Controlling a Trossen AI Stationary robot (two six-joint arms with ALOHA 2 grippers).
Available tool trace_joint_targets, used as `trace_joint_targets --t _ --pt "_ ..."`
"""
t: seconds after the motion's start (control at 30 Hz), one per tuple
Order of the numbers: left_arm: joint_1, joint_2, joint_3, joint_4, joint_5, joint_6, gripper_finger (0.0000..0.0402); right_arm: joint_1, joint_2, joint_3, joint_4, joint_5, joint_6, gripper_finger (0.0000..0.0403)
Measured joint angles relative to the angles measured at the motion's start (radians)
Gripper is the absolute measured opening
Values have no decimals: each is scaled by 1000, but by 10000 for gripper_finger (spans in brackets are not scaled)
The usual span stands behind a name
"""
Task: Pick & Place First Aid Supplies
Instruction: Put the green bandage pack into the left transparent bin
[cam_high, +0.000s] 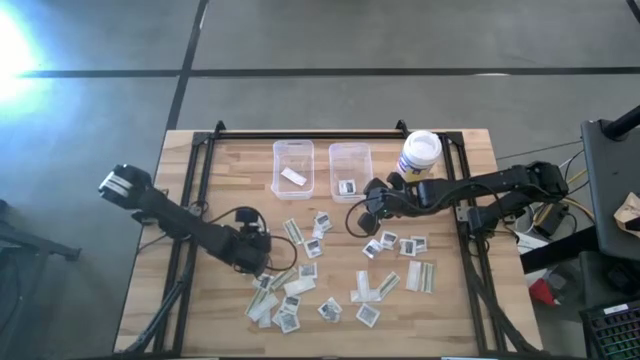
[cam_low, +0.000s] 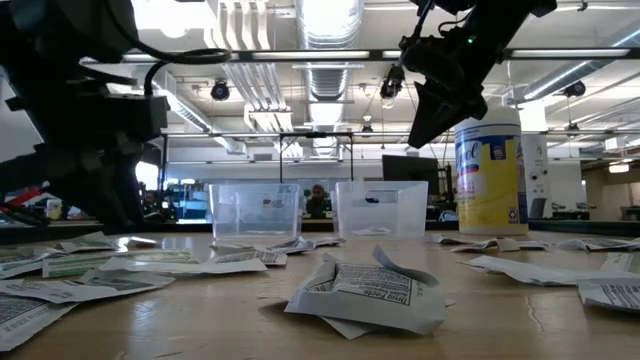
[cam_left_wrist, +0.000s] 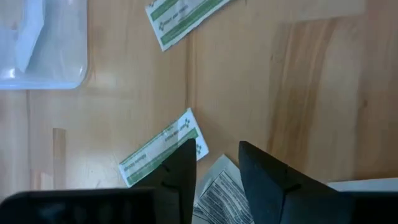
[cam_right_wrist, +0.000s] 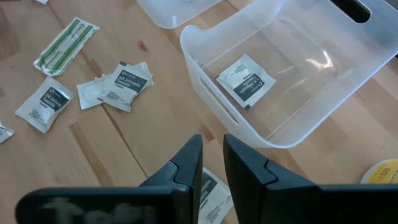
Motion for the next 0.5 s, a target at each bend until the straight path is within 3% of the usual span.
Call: trace_joint_targets --t 0.5 --pt "0 87 0 25 -57 1 106 0 0 -1 2 0 0 61"
